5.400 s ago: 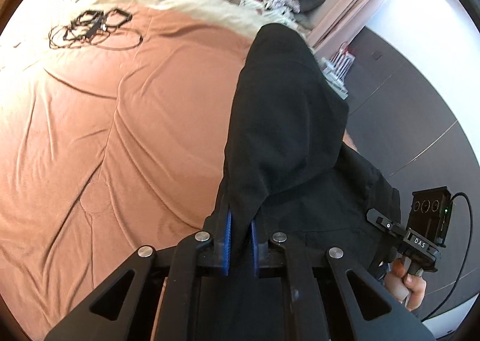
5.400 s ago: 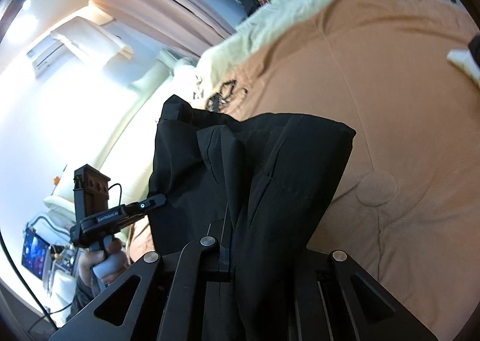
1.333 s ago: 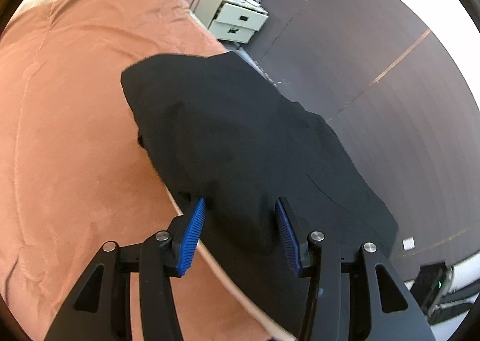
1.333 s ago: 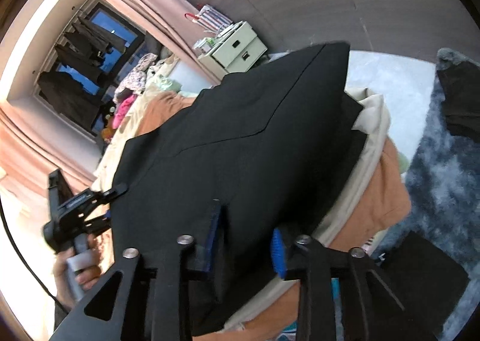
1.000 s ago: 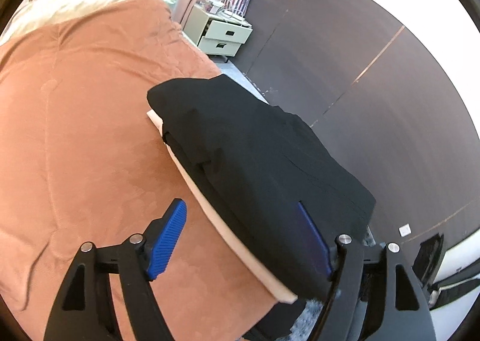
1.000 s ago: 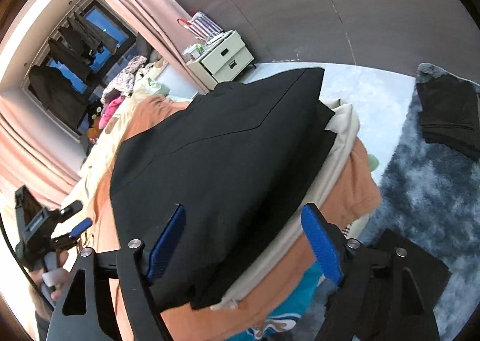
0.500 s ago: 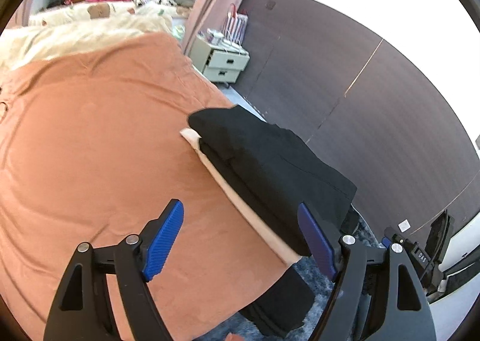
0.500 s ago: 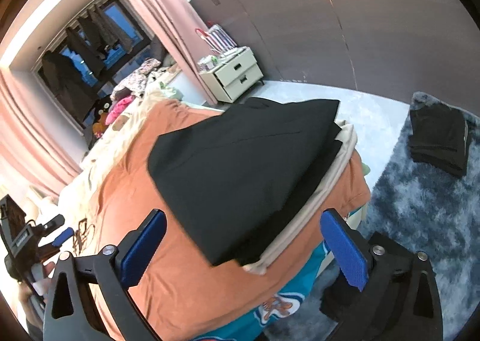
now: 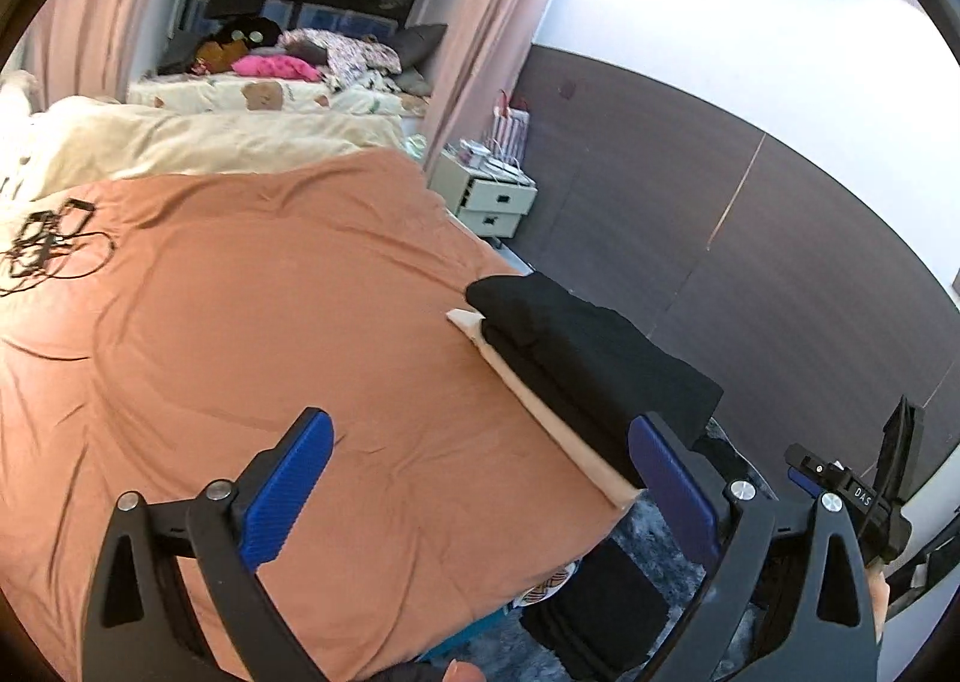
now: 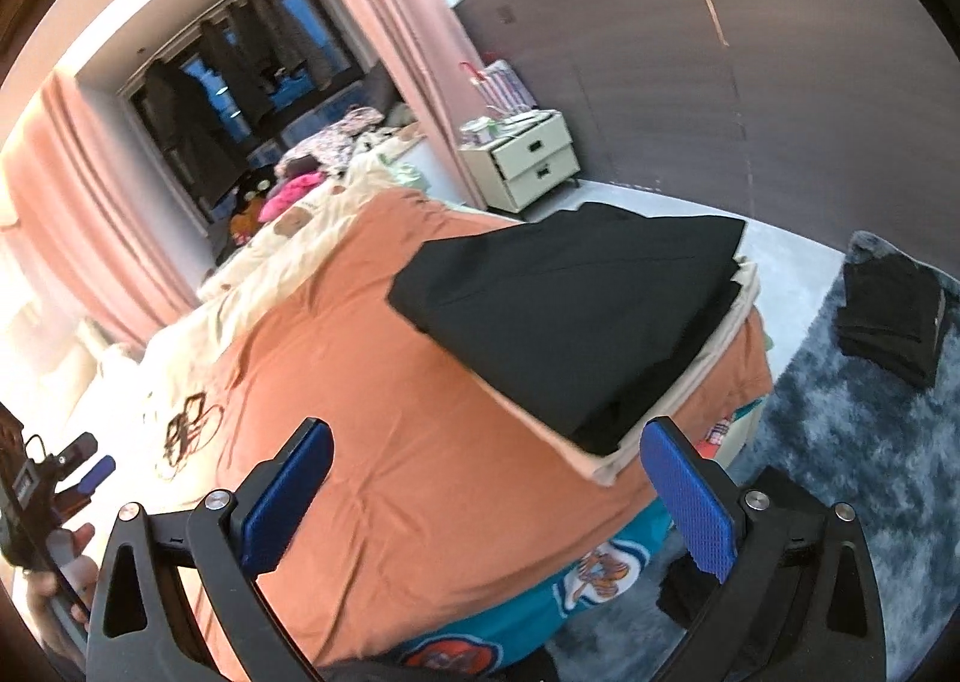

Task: Fold large clothes

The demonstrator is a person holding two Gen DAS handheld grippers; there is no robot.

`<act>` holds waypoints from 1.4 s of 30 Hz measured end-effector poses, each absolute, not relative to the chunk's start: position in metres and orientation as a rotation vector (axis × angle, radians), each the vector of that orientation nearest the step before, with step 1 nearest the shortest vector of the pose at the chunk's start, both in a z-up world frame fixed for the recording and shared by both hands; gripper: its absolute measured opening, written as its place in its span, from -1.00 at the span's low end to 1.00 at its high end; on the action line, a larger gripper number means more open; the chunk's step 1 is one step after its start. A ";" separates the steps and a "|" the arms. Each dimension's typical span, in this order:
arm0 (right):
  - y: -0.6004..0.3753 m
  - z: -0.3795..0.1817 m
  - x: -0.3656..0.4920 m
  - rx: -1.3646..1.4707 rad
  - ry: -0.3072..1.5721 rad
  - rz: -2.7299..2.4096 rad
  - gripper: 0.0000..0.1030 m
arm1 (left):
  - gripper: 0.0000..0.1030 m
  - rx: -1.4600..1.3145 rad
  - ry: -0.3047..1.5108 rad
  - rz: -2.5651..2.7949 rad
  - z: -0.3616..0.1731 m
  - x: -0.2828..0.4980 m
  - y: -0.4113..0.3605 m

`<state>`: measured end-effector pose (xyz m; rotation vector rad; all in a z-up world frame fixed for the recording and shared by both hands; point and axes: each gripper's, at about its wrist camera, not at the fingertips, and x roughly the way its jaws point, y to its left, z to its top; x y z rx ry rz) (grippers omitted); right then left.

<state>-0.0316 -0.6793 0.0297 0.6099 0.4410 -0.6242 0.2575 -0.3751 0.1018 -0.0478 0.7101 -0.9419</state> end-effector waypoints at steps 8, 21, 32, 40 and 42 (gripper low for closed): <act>-0.624 0.038 -0.035 0.530 0.444 -0.560 1.00 | 0.97 -0.053 0.638 -0.869 0.101 0.226 -0.315; -0.547 0.039 -0.051 0.423 0.461 -0.470 1.00 | 0.97 0.003 0.571 -0.740 0.088 0.157 -0.231; -0.492 0.016 -0.066 0.352 0.501 -0.410 1.00 | 0.97 0.015 0.532 -0.611 0.058 0.111 -0.170; -0.463 0.001 -0.073 0.298 0.538 -0.347 1.00 | 0.97 -0.001 0.491 -0.546 0.046 0.091 -0.135; -0.457 0.000 -0.076 0.280 0.540 -0.349 1.00 | 0.97 -0.007 0.476 -0.537 0.045 0.086 -0.129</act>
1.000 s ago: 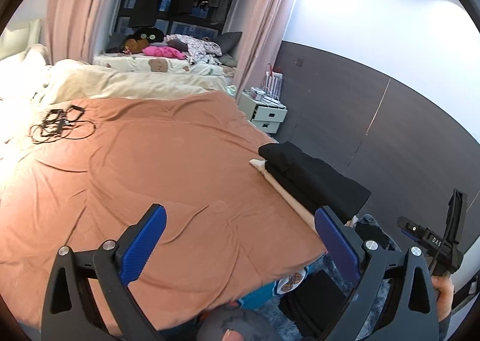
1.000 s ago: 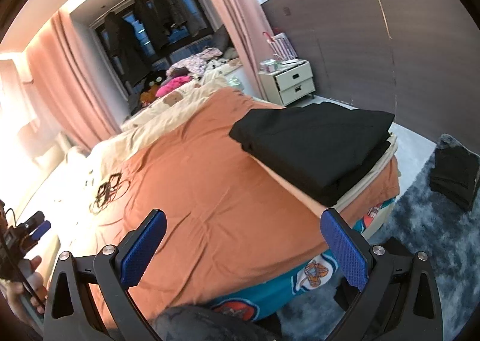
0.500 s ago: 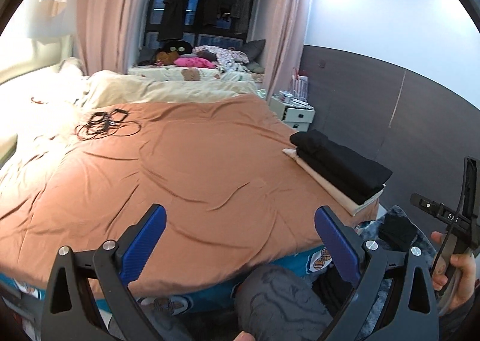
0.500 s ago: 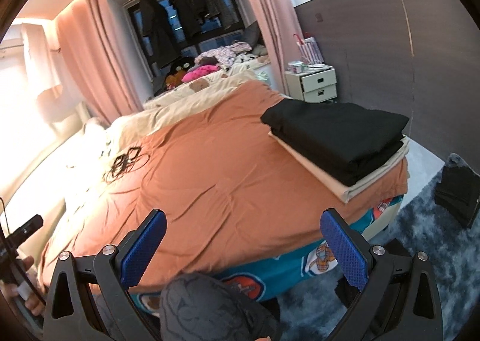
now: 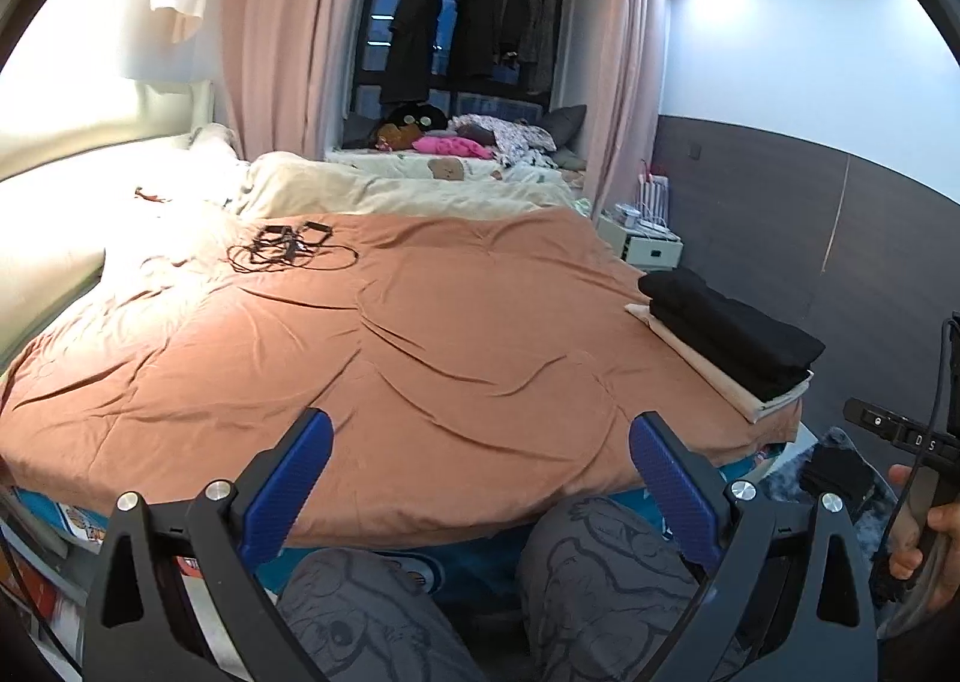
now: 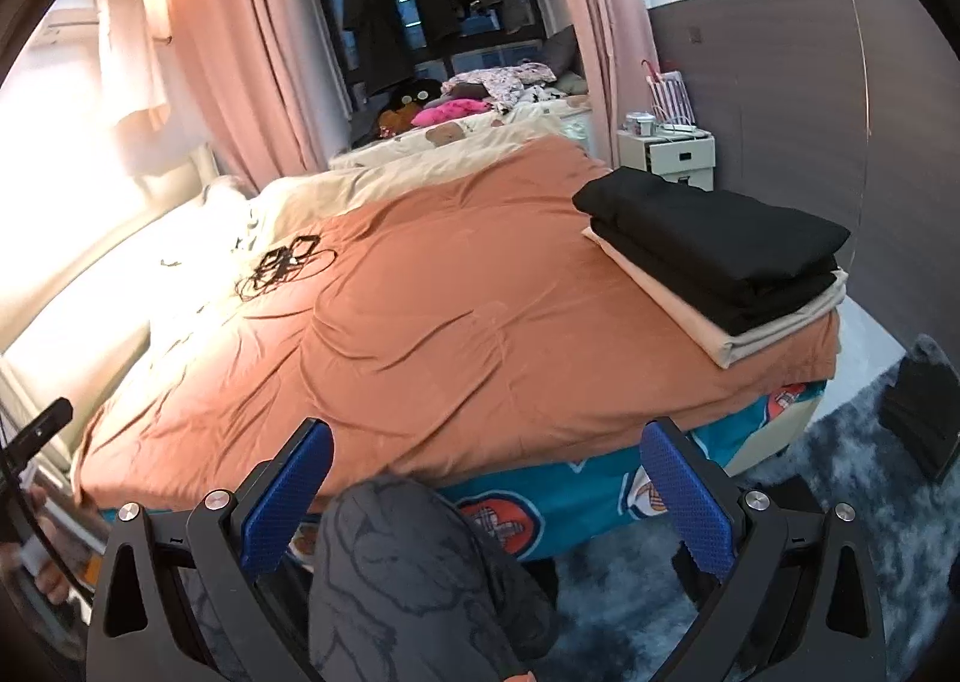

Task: Fold large clothes

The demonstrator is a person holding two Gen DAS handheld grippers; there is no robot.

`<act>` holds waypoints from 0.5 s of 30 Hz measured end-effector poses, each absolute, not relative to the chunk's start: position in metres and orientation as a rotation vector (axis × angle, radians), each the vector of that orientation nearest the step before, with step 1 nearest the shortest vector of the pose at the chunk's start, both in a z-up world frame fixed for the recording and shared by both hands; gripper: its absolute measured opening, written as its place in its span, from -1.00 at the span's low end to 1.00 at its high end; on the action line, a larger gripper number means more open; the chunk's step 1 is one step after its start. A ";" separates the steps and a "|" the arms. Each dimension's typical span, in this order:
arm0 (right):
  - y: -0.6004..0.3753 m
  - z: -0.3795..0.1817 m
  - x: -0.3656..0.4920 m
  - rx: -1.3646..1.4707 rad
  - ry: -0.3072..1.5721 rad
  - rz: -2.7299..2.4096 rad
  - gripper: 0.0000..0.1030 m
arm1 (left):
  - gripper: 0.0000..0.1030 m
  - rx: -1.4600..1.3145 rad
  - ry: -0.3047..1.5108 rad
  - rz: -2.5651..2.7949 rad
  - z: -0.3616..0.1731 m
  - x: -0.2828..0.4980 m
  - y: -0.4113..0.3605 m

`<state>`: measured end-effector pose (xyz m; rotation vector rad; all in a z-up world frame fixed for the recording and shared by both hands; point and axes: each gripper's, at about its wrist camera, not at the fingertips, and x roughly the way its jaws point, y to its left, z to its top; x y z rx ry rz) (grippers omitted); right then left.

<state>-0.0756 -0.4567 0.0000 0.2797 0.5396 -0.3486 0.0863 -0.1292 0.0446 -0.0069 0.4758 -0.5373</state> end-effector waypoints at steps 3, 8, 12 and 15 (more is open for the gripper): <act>-0.450 -0.002 -0.079 0.266 0.536 -0.339 1.00 | 0.97 -0.012 0.467 -0.529 0.045 0.081 -0.125; -0.447 -0.004 -0.080 0.259 0.529 -0.334 1.00 | 0.97 -0.012 0.455 -0.525 0.046 0.077 -0.123; -0.446 -0.004 -0.081 0.259 0.519 -0.336 1.00 | 0.97 -0.009 0.441 -0.522 0.045 0.072 -0.124; -0.445 -0.005 -0.081 0.255 0.514 -0.339 1.00 | 0.97 -0.004 0.435 -0.528 0.045 0.069 -0.126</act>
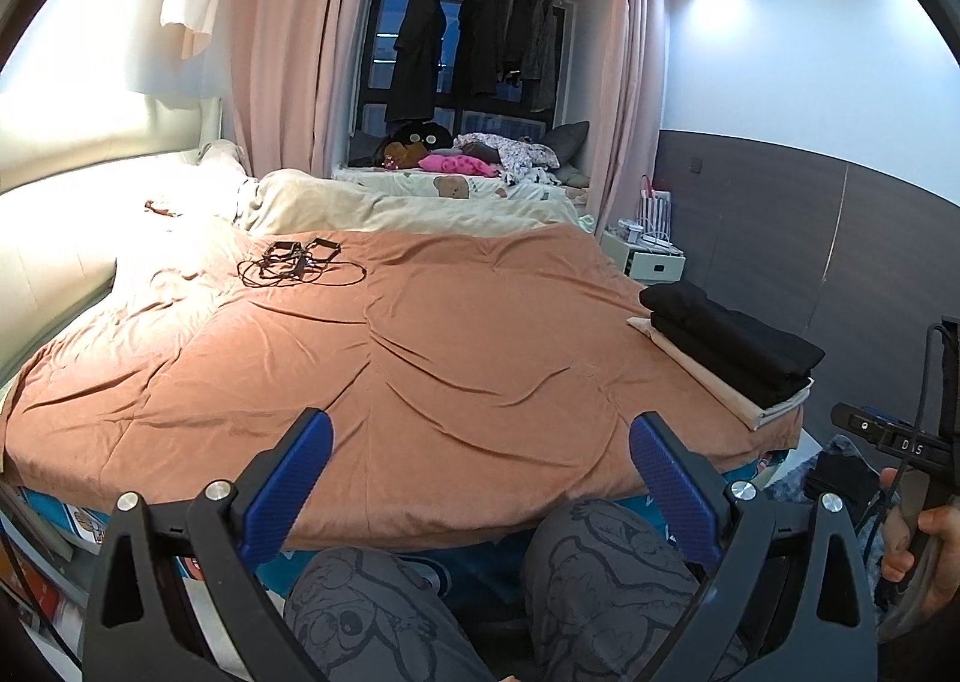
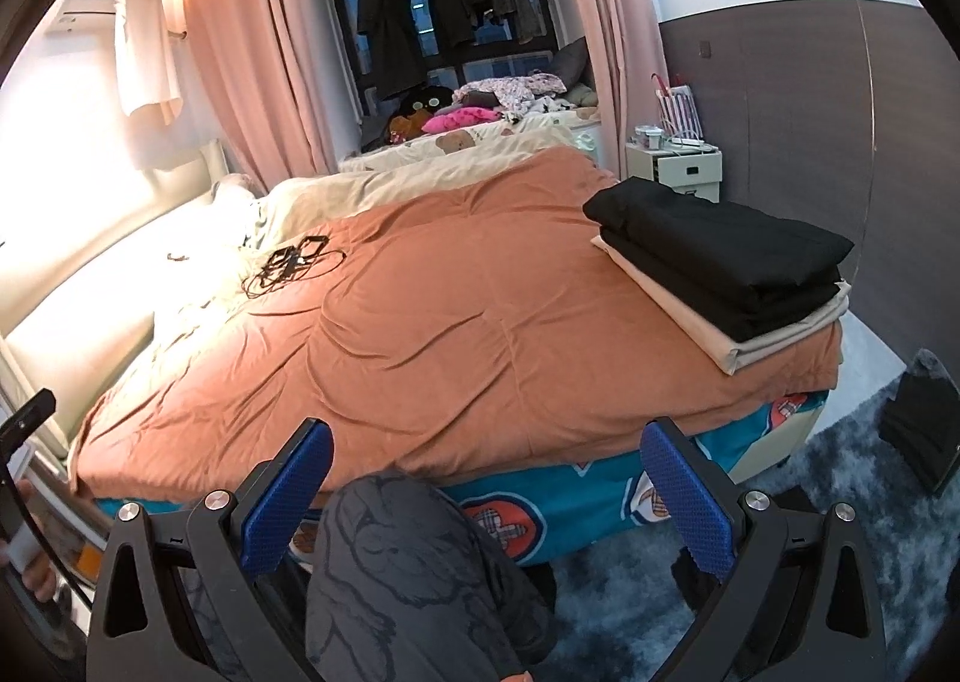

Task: Fold large clothes

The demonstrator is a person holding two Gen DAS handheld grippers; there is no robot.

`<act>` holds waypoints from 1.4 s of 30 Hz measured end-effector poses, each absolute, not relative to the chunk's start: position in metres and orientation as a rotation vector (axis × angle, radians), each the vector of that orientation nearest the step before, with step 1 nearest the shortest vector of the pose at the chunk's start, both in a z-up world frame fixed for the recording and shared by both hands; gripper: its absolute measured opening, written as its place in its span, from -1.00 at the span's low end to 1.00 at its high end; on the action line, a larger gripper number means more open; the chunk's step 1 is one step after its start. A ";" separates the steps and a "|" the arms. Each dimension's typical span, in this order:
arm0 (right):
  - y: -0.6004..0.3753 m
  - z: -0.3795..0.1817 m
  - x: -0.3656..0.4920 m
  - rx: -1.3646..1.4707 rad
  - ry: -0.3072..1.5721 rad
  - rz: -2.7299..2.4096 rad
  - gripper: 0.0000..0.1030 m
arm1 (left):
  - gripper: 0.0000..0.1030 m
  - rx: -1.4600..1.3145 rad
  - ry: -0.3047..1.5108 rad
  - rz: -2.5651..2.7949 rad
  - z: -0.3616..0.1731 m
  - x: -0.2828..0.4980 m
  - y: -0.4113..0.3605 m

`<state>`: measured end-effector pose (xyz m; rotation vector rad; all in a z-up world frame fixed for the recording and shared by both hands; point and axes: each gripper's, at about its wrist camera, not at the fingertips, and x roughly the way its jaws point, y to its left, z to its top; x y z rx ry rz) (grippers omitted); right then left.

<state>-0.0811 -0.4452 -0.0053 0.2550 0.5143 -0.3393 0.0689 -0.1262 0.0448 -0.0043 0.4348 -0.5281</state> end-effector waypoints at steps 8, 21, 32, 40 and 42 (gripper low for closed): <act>-0.441 -0.003 -0.086 0.254 0.494 -0.346 1.00 | 0.97 -0.003 0.417 -0.537 0.046 0.062 -0.126; -0.445 0.004 -0.090 0.247 0.478 -0.360 1.00 | 0.97 -0.002 0.414 -0.535 0.048 0.060 -0.123; -0.445 0.005 -0.090 0.244 0.476 -0.362 1.00 | 0.97 -0.002 0.414 -0.532 0.049 0.059 -0.119; -0.444 0.006 -0.090 0.243 0.473 -0.363 1.00 | 0.97 -0.012 0.409 -0.531 0.050 0.057 -0.116; -0.444 0.008 -0.090 0.241 0.472 -0.364 1.00 | 0.97 -0.017 0.407 -0.529 0.052 0.057 -0.116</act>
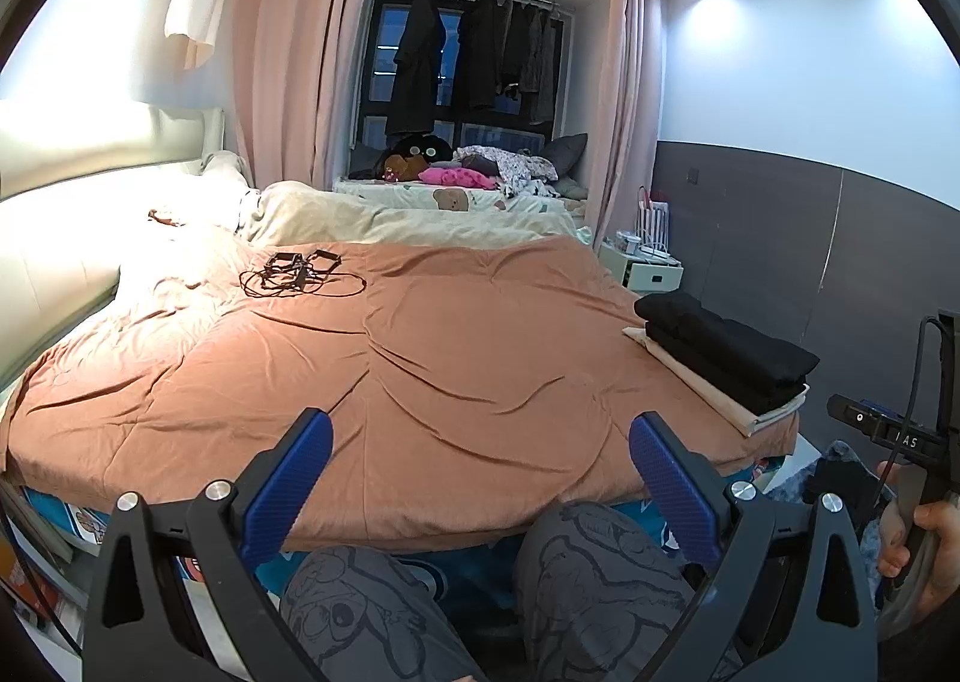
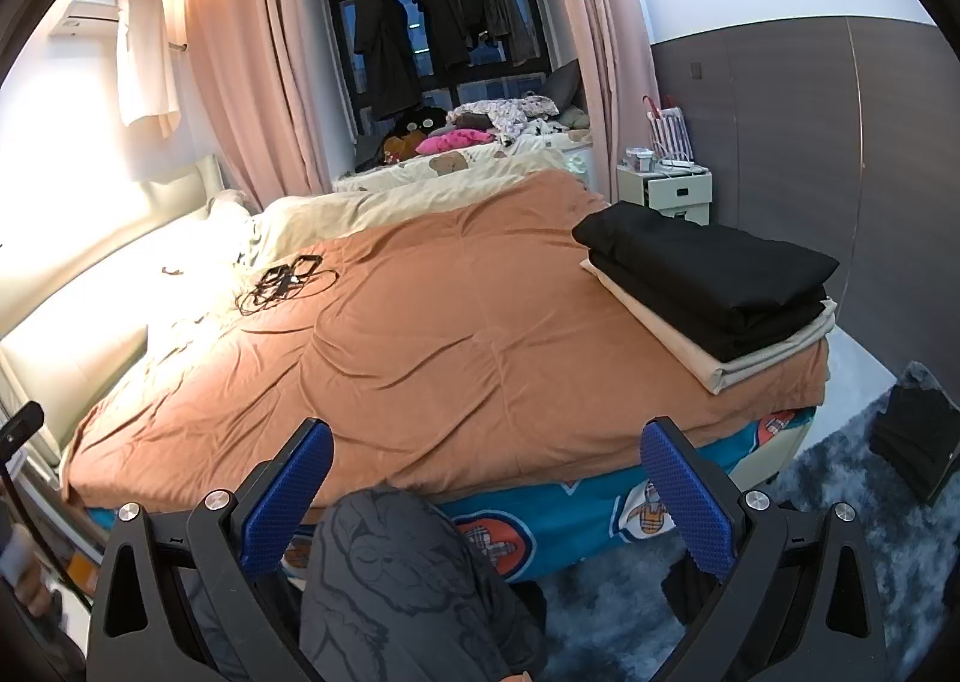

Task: Fold large clothes

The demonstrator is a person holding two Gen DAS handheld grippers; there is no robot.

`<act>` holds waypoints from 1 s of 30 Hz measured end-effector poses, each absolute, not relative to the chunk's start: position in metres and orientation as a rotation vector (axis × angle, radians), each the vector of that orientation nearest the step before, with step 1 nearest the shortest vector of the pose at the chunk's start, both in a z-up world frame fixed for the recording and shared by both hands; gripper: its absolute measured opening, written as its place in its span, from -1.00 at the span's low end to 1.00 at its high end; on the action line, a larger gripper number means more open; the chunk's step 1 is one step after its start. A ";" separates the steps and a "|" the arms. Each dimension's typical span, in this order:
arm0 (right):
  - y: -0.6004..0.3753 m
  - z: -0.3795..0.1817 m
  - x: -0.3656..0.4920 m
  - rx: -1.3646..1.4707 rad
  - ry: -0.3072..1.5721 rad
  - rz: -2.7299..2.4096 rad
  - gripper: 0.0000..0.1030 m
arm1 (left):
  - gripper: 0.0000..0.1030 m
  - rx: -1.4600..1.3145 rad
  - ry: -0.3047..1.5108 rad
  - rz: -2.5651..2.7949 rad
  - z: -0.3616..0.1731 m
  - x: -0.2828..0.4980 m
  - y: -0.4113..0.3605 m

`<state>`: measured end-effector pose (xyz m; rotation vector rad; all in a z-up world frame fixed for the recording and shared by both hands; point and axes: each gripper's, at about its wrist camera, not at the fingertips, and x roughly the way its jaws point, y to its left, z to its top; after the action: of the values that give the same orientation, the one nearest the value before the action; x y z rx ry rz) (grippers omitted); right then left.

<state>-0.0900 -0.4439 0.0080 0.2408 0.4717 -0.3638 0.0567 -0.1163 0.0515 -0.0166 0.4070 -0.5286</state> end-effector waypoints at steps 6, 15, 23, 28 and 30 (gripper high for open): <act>-0.443 0.013 -0.091 0.238 0.464 -0.366 1.00 | 0.97 -0.021 0.403 -0.524 0.053 0.056 -0.115; -0.440 0.013 -0.091 0.237 0.464 -0.368 1.00 | 0.97 -0.025 0.408 -0.524 0.053 0.054 -0.115; -0.438 0.012 -0.091 0.237 0.464 -0.368 1.00 | 0.97 -0.031 0.405 -0.531 0.053 0.053 -0.113; -0.438 0.012 -0.093 0.235 0.466 -0.365 1.00 | 0.97 -0.037 0.394 -0.534 0.052 0.049 -0.111; -0.438 0.013 -0.093 0.233 0.469 -0.366 1.00 | 0.97 -0.040 0.393 -0.537 0.051 0.049 -0.109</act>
<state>-0.0934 -0.4380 0.0126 0.2328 0.4687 -0.3663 0.0495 -0.1090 0.0512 -0.0404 0.3932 -0.5375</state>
